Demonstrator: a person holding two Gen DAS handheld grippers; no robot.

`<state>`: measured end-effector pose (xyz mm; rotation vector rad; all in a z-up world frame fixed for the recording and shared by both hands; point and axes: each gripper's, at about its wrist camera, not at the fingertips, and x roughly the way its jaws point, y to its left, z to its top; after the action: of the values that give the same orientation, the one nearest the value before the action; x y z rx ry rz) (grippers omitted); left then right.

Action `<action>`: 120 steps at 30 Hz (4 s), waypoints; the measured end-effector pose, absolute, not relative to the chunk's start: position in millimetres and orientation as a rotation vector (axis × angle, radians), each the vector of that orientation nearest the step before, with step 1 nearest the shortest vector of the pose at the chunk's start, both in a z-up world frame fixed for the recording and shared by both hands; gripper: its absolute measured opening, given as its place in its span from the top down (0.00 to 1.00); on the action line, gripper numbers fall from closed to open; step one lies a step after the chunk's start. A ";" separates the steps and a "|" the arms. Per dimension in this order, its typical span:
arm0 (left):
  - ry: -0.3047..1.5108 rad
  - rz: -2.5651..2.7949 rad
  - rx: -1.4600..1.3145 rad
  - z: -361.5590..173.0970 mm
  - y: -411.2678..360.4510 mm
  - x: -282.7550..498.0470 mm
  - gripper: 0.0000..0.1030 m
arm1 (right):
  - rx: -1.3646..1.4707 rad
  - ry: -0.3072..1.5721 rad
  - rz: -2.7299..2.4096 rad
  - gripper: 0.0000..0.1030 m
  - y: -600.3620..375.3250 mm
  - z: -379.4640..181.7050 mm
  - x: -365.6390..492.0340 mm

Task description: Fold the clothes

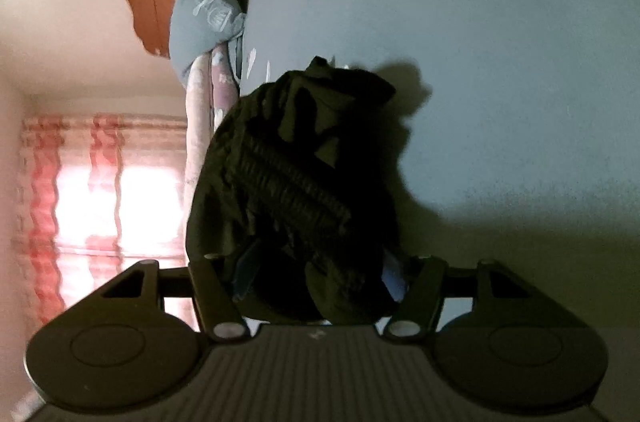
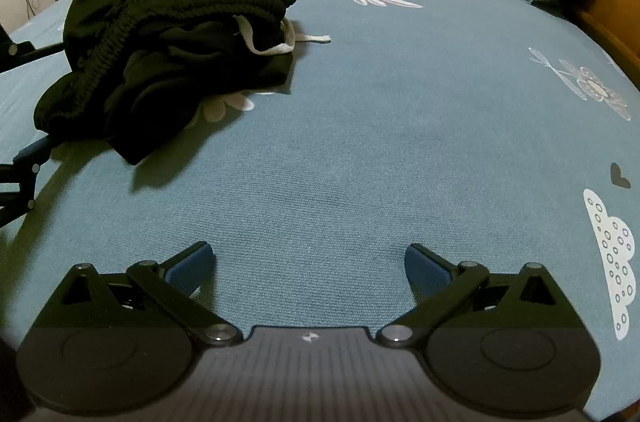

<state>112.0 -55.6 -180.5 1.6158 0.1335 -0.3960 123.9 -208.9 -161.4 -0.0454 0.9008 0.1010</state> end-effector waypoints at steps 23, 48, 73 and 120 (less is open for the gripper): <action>0.174 -0.293 1.141 -94.0 -45.8 106.5 0.83 | -0.098 0.714 0.200 0.26 -178.7 -125.0 90.2; 0.135 -0.304 0.761 -10.1 8.2 109.6 0.83 | -0.726 0.094 0.475 0.69 -21.1 -97.4 101.9; 0.016 -0.320 0.767 -3.8 -0.3 49.3 0.81 | -0.452 0.223 0.562 0.81 -65.4 20.4 61.2; 0.139 -0.397 0.584 152.5 -50.7 80.1 0.86 | -0.660 0.032 -0.036 0.34 -26.4 -103.0 6.0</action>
<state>80.1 -50.7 152.5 0.5844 0.1395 -0.3967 6.0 -26.4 -103.0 -0.6596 0.0320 -0.0364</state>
